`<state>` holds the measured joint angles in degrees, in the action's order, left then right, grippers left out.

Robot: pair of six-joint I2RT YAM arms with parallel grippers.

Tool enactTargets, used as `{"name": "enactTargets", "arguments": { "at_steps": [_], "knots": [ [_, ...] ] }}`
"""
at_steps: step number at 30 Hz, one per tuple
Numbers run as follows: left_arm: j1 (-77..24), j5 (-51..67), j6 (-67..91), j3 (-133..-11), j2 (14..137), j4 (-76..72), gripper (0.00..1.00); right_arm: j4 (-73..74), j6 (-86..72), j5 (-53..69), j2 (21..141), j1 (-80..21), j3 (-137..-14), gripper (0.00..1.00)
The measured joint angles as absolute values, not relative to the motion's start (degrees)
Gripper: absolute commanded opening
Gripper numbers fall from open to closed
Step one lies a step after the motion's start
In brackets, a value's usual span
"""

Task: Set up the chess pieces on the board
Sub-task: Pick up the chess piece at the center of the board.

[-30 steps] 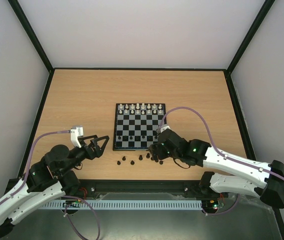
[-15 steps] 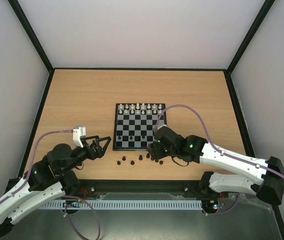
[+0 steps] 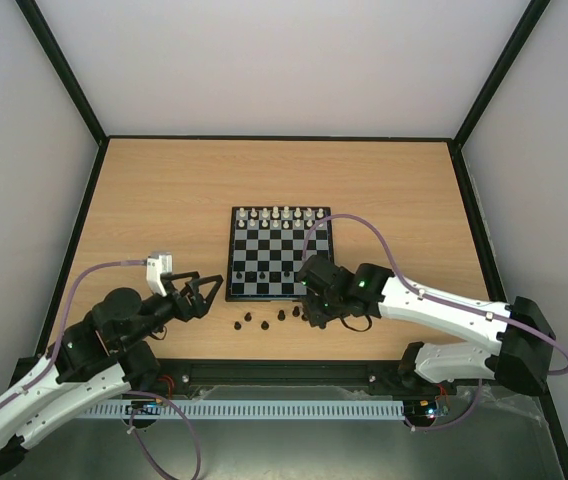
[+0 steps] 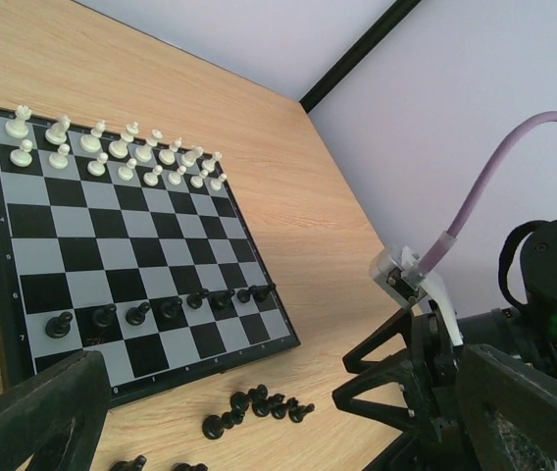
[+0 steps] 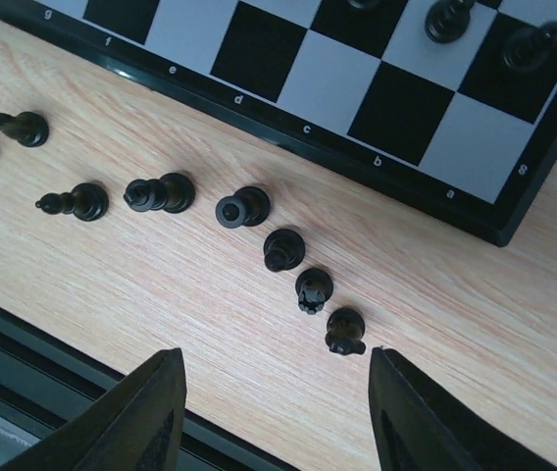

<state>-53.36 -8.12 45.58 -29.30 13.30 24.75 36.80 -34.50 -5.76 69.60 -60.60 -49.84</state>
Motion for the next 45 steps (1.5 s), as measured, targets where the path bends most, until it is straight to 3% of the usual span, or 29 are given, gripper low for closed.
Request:
{"name": "enactTargets", "arguments": {
  "at_steps": [3, 18, 31, 45],
  "knots": [
    [-53.36, -7.53, 45.36, -29.3, 12.86, 24.73, 0.99, 36.88, -35.05, -6.0, 69.67, -60.6, -49.45, 0.37],
    [-53.36, -5.48, 44.53, -29.3, 12.75, 23.44, 1.0, 34.2, -37.76, -5.45, 73.67, -60.6, -46.5, 0.29],
    [-53.36, -5.28, 44.31, -29.3, 12.64, 23.05, 0.99, 33.1, -38.39, -6.55, 76.9, -60.6, -45.67, 0.26],
    [-53.36, -4.93, 44.18, -29.3, 12.64, 23.03, 0.99, 33.08, -37.26, -6.79, 80.01, -60.6, -46.7, 0.3]
  ]
}}
